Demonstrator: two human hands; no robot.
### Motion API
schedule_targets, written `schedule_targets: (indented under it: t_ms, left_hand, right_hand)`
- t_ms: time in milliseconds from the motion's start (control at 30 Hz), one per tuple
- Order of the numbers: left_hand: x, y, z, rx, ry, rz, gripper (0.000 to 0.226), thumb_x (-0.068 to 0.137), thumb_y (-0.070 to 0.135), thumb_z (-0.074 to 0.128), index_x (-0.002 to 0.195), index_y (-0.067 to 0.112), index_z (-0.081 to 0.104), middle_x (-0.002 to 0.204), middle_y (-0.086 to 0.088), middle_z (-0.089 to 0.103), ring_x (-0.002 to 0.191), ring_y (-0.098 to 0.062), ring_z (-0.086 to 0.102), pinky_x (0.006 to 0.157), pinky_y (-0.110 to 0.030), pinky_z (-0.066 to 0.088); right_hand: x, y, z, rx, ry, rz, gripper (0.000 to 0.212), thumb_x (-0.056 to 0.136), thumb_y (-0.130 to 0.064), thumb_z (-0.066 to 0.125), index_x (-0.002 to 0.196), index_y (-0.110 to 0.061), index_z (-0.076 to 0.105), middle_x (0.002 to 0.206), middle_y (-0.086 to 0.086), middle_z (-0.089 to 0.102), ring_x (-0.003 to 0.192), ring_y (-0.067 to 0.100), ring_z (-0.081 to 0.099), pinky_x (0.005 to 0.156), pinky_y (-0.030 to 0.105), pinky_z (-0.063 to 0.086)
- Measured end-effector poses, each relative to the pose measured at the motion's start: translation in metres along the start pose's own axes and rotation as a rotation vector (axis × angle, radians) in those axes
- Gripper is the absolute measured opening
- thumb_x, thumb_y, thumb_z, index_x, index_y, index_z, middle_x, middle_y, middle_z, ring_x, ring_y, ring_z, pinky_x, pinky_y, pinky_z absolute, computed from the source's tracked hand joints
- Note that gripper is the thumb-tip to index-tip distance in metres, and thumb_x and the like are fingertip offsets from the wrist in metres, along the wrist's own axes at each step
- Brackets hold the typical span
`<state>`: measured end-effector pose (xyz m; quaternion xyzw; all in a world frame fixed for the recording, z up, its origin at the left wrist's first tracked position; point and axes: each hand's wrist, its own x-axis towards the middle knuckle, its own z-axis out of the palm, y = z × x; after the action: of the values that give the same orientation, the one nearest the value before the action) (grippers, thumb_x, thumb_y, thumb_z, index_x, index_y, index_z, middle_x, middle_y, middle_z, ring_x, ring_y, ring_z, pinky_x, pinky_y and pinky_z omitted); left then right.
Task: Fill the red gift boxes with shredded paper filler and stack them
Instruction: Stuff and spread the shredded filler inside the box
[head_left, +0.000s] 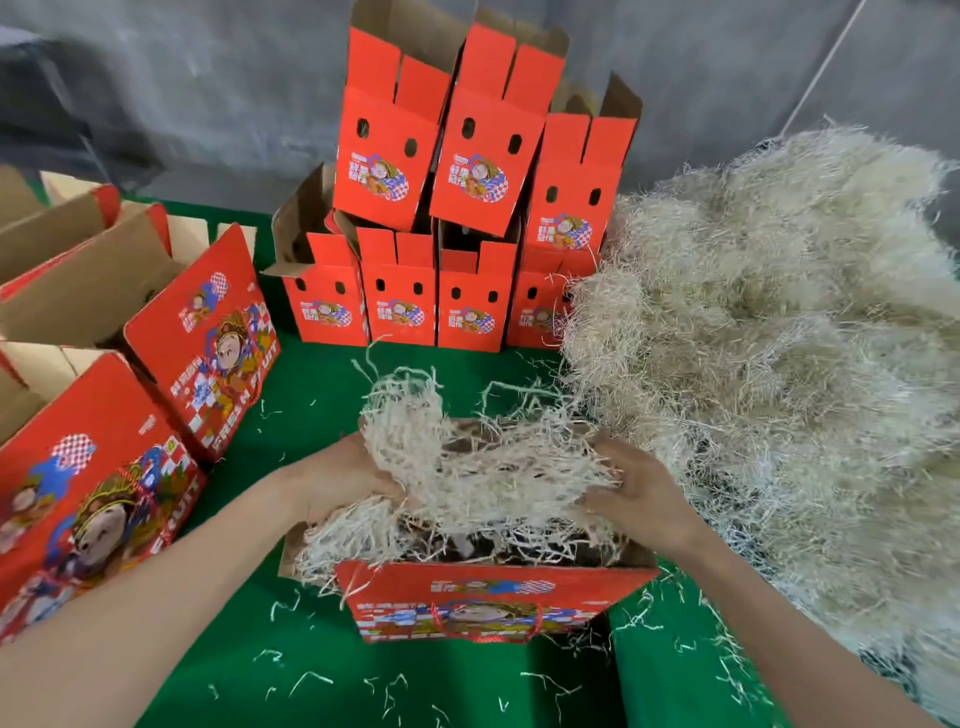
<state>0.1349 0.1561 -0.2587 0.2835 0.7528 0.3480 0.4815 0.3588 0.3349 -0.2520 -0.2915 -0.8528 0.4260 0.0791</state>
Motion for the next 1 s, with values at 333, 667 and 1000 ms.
schedule_targets:
  t_ms: [333, 667, 1000]
  left_hand:
    - [0.006, 0.049, 0.036, 0.53, -0.026, 0.116, 0.035, 0.098, 0.013, 0.041, 0.132, 0.014, 0.044, 0.103, 0.01, 0.051, 0.079, -0.002, 0.026, 0.066, -0.021, 0.03]
    - [0.0, 0.012, -0.004, 0.049, -0.251, 0.062, 0.08, 0.072, 0.037, 0.071, 0.14, 0.022, 0.033, 0.137, 0.012, 0.037, 0.123, -0.003, 0.037, 0.107, -0.025, 0.026]
    - [0.002, 0.022, 0.031, -0.792, -0.387, -0.038, 0.026, 0.082, 0.034, 0.057, 0.071, 0.014, 0.07, 0.074, -0.002, 0.068, 0.069, -0.018, 0.066, 0.069, -0.03, 0.052]
  right_hand:
    - [0.012, -0.034, 0.033, -0.064, -0.254, -0.412, 0.108, 0.061, 0.002, 0.07, 0.14, -0.05, 0.017, 0.146, -0.026, 0.026, 0.137, 0.001, 0.025, 0.112, 0.021, 0.024]
    - [0.0, -0.003, 0.001, 0.527, -0.026, 0.15, 0.06, 0.077, 0.024, 0.046, 0.106, -0.028, 0.048, 0.083, 0.008, 0.067, 0.084, 0.02, 0.065, 0.091, 0.044, 0.05]
    - [0.012, -0.006, 0.013, 0.303, -0.314, 0.253, 0.072, 0.085, 0.019, 0.04, 0.135, -0.031, 0.026, 0.101, -0.015, 0.054, 0.081, -0.003, 0.058, 0.078, 0.013, 0.044]
